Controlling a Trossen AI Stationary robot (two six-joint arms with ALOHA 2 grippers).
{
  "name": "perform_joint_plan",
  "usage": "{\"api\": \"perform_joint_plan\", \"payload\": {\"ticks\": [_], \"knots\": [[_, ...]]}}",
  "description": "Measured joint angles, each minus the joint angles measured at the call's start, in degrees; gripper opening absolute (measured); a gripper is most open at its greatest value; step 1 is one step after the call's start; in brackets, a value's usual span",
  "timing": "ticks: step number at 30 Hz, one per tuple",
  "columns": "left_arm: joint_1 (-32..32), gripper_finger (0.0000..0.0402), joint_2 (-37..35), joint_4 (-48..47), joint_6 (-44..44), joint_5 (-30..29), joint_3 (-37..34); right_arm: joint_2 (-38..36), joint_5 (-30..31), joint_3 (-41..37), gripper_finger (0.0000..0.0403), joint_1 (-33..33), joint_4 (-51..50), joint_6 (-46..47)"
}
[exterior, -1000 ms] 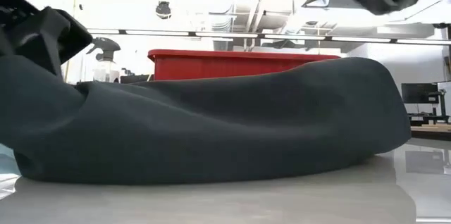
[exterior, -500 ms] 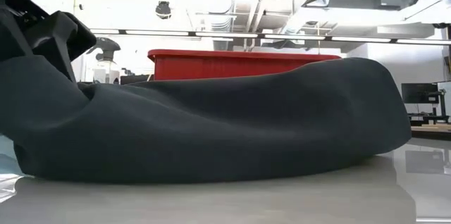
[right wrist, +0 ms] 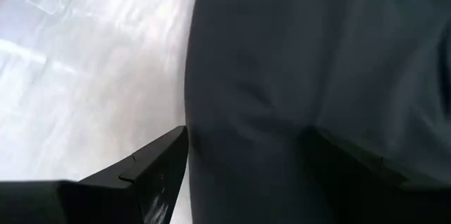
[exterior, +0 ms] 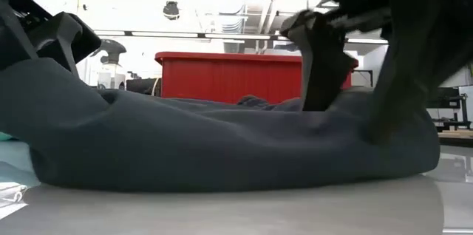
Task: Fold laundry
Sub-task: Stack the folded black shorts on top of the folded white underwear
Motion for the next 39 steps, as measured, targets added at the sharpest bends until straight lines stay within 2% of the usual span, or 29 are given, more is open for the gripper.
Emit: {"api": "perform_joint_plan", "payload": {"ticks": [5,13,16,20,22,25,30,32,35,37,39], "knots": [[0.0,0.0139,0.01,0.03,1.23,0.94,0.0,0.58,4.83,-0.11,0.0317,0.04,-7.44,0.01],[0.0,0.0139,-0.15,1.42,0.16,1.14,0.0,7.05,4.9,0.35,0.0296,0.47,-9.22,-0.34],[-0.92,0.0135,-2.57,4.72,1.7,2.52,0.0,7.72,4.85,0.41,0.0289,0.43,-10.13,-0.28],[-2.69,0.0128,-4.33,5.95,2.23,1.14,0.06,7.33,4.4,0.15,0.0286,-0.02,-9.31,0.37],[-2.95,0.0128,-4.33,8.4,7.48,1.36,-0.02,6.85,4.22,0.05,0.0286,-0.58,-8.35,0.51],[-3.01,0.0137,-4.35,14.22,21.79,2.34,0.33,6.35,3.52,-0.12,0.0286,-1.5,-6.91,2.93],[-1.13,0.0172,-4.04,11.44,48.47,0.37,6.47,6.37,2.5,-0.09,0.0286,-2.38,-4.09,5.37],[0.92,0.0192,-3.01,8.29,50.11,2.39,8.27,6.37,2.57,-0.11,0.0286,-2.58,-2.89,5.49],[3.62,0.0226,-0.34,5.7,46.67,7.02,9.64,6.37,2.49,-0.13,0.0286,-3.15,-0.78,5.5],[4.19,0.0245,1.47,4.2,47.05,7.44,10.68,6.37,2.41,-0.11,0.0286,-3.49,-0.53,6.28],[3.8,0.0259,2.71,1.97,50.97,5.88,12.02,6.39,2.39,-0.11,0.0286,-3.82,-0.42,7.63]]}}
